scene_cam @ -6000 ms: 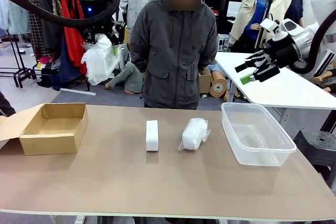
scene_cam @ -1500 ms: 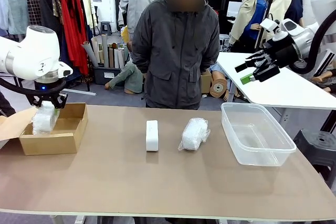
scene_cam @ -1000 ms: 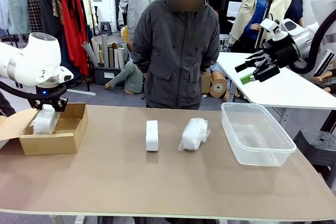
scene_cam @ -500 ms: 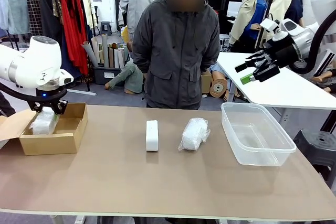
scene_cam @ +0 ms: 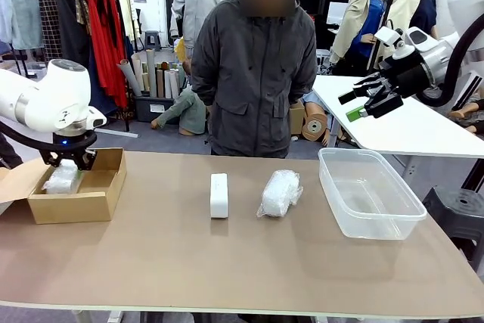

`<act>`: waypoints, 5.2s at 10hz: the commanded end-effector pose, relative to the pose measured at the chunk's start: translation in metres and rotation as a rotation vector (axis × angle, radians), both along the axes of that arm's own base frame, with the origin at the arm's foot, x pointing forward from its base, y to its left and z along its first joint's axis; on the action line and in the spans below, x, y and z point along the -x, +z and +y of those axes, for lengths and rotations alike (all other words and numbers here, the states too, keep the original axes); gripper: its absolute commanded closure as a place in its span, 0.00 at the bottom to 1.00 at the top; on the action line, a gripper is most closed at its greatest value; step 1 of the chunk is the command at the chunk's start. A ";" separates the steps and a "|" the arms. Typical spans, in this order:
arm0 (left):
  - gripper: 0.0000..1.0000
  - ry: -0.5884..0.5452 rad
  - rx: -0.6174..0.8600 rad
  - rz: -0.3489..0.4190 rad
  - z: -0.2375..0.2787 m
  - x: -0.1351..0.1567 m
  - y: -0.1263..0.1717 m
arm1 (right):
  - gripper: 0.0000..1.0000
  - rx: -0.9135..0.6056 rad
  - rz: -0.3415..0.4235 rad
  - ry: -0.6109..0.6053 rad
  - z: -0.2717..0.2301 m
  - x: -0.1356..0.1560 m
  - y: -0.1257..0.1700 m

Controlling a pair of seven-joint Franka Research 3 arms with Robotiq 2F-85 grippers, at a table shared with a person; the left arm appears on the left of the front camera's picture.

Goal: Separate and place wrapped and unwrapped clocks.
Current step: If the picked Digital clock is wrapped, place it in the Package Box ; if not, place it in the Organizing box, then pick up the Digital clock indicated by the person.

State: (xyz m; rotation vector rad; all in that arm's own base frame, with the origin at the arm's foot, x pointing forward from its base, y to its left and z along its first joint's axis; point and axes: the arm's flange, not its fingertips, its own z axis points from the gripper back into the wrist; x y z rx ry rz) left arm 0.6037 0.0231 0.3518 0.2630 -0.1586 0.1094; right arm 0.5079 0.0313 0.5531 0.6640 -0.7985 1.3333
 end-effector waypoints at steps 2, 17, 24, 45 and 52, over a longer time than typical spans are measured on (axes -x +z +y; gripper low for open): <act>0.94 0.018 -0.026 -0.003 -0.001 -0.006 0.004 | 0.00 -0.001 -0.001 0.001 0.001 0.002 0.001; 0.00 0.032 0.117 -0.068 0.008 0.010 0.076 | 0.00 -0.001 -0.001 0.001 0.001 0.002 0.001; 0.00 0.042 0.097 -0.078 0.005 0.006 0.078 | 0.00 -0.001 -0.001 0.001 0.001 0.002 0.001; 0.00 -1.255 0.830 -0.140 -0.009 0.051 0.168 | 0.00 -0.001 -0.001 0.001 0.001 0.002 0.001; 0.00 -1.525 0.754 -0.535 -0.013 0.058 0.205 | 0.00 -0.001 -0.001 0.001 0.001 0.002 0.001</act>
